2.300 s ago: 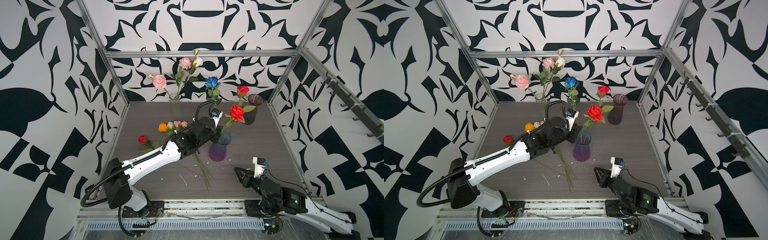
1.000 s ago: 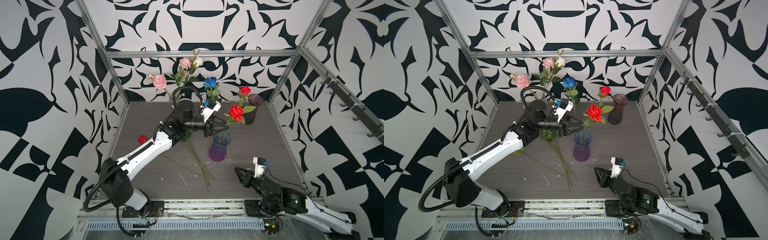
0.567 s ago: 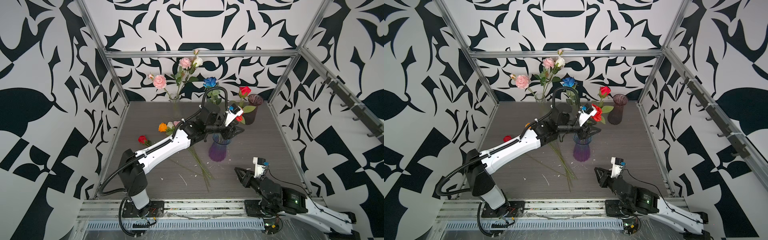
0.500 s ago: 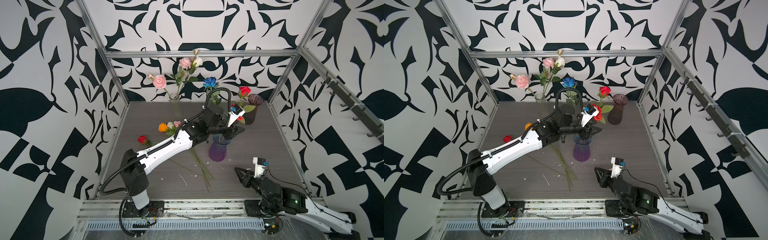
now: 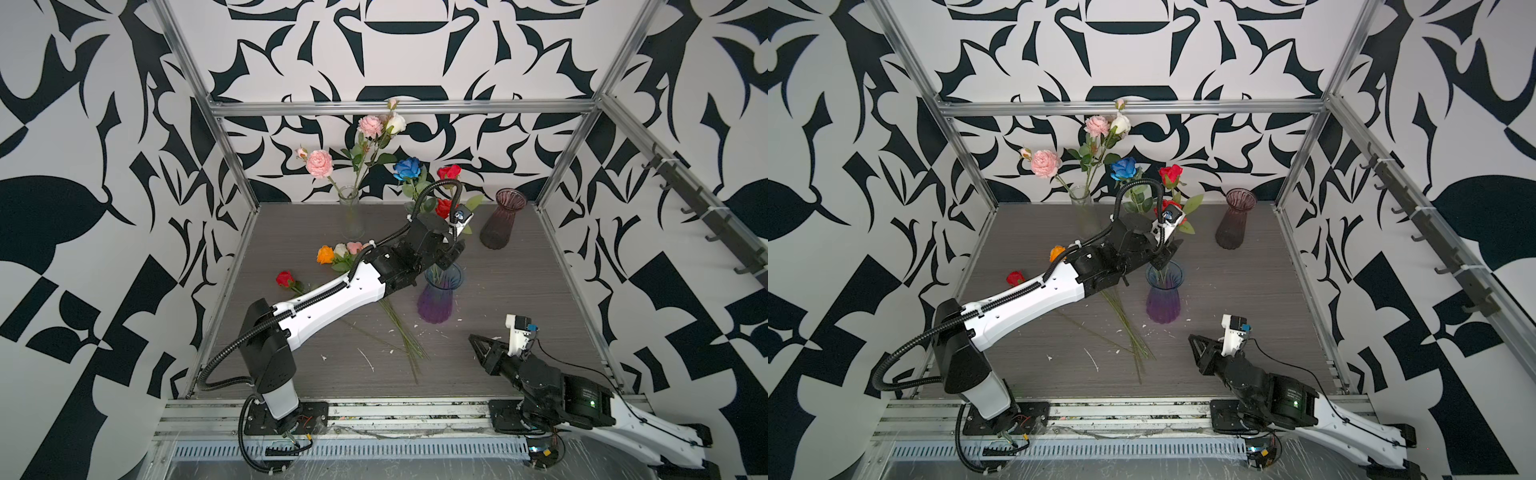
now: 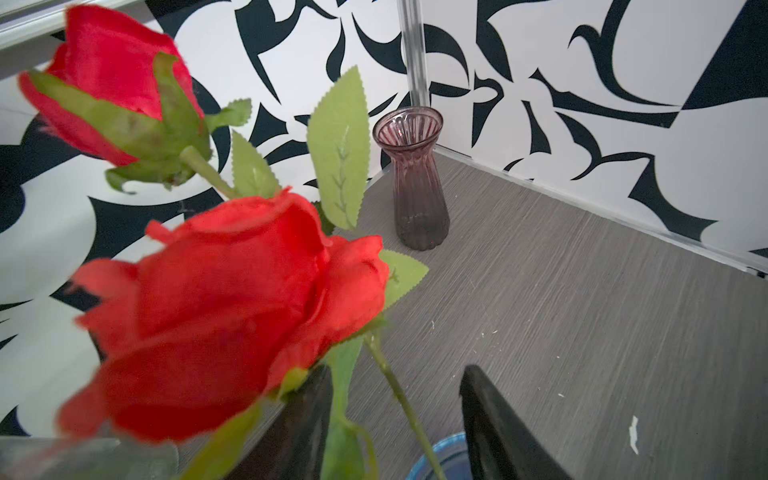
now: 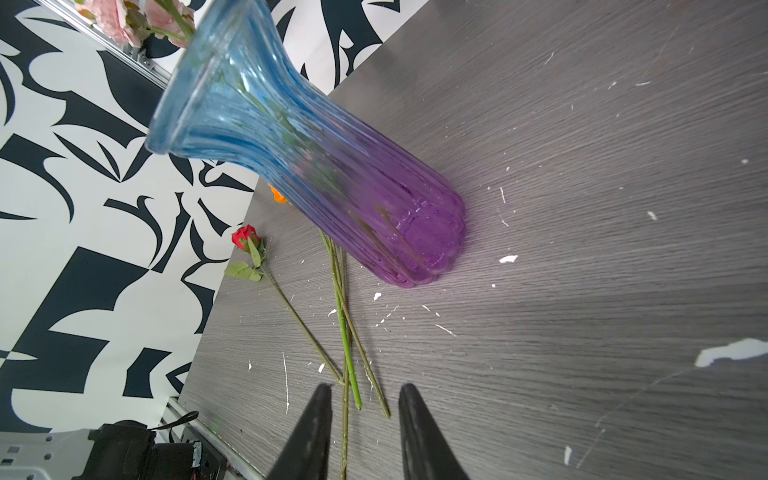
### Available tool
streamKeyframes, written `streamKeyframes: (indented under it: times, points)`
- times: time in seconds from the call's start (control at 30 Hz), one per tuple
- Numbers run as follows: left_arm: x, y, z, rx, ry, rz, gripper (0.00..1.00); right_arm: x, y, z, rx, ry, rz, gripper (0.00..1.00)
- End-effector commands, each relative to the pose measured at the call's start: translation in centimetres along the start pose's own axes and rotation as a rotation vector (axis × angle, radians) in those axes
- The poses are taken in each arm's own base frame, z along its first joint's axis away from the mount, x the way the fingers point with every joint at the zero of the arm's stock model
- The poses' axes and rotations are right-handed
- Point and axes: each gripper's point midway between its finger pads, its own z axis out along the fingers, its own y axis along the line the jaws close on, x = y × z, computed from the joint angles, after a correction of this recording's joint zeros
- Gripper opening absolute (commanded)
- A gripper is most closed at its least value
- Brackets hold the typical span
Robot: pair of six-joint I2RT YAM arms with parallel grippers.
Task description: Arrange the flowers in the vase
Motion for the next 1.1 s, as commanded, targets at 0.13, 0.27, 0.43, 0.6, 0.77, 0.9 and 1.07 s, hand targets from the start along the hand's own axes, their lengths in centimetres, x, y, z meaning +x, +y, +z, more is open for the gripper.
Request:
streamKeyframes:
  times: [0.13,0.27,0.43,0.6,0.77,0.9,1.07]
  points:
    - [-0.8,0.0,-1.6,0.020,-0.034,-0.010,0.55,-0.5,0.1,-0.1,-0.002,-0.027,0.009,0.31]
    - [-1.2,-1.3,-0.9,0.087,-0.044,-0.031,0.55,-0.6,0.1,-0.1,-0.002,-0.027,0.008,0.32]
    - [-0.7,-2.2,0.8,0.117,-0.002,-0.050,0.55,-0.6,0.2,-0.1,-0.003,-0.027,0.008,0.31]
    - [0.2,-1.8,2.0,0.076,0.053,-0.058,0.56,-0.6,0.1,-0.1,-0.003,-0.027,0.008,0.32]
    - [1.3,-1.5,2.6,0.032,0.104,-0.046,0.57,-0.6,0.1,-0.1,-0.004,-0.028,0.006,0.31]
    - [1.9,-1.9,2.6,0.049,0.119,-0.047,0.57,-0.6,0.1,-0.1,-0.002,-0.028,0.005,0.31]
    - [0.2,-4.4,1.0,0.210,0.016,-0.070,0.54,-0.6,0.2,-0.1,-0.004,-0.028,0.006,0.31]
